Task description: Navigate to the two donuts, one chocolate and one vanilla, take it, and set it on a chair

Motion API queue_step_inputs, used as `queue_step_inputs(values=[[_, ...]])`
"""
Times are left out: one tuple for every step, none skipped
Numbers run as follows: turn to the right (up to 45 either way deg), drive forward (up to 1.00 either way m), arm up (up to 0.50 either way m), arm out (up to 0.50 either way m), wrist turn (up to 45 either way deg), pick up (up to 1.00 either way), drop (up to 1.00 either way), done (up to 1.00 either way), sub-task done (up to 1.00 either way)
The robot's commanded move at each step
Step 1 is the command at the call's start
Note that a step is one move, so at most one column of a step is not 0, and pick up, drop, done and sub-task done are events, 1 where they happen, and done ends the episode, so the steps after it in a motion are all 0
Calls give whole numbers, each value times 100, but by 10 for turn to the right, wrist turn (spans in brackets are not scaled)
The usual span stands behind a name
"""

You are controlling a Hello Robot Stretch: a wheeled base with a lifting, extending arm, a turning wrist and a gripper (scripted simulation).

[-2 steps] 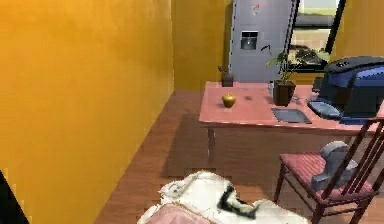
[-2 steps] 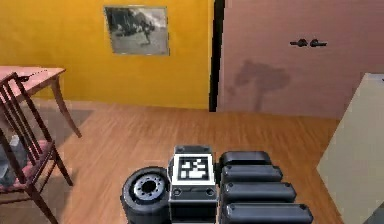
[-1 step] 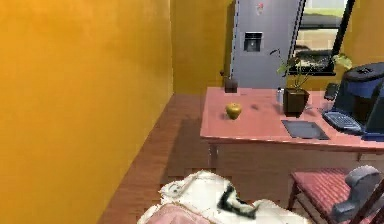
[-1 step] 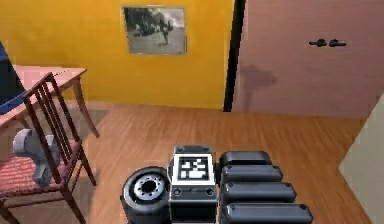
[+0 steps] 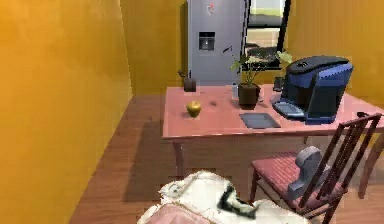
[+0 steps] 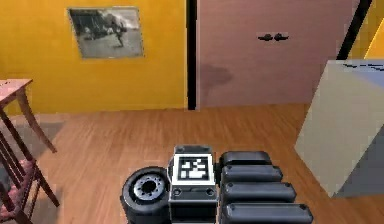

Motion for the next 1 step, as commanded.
queue_step_inputs(values=[[0,35,0,0,0,0,0,0,0]])
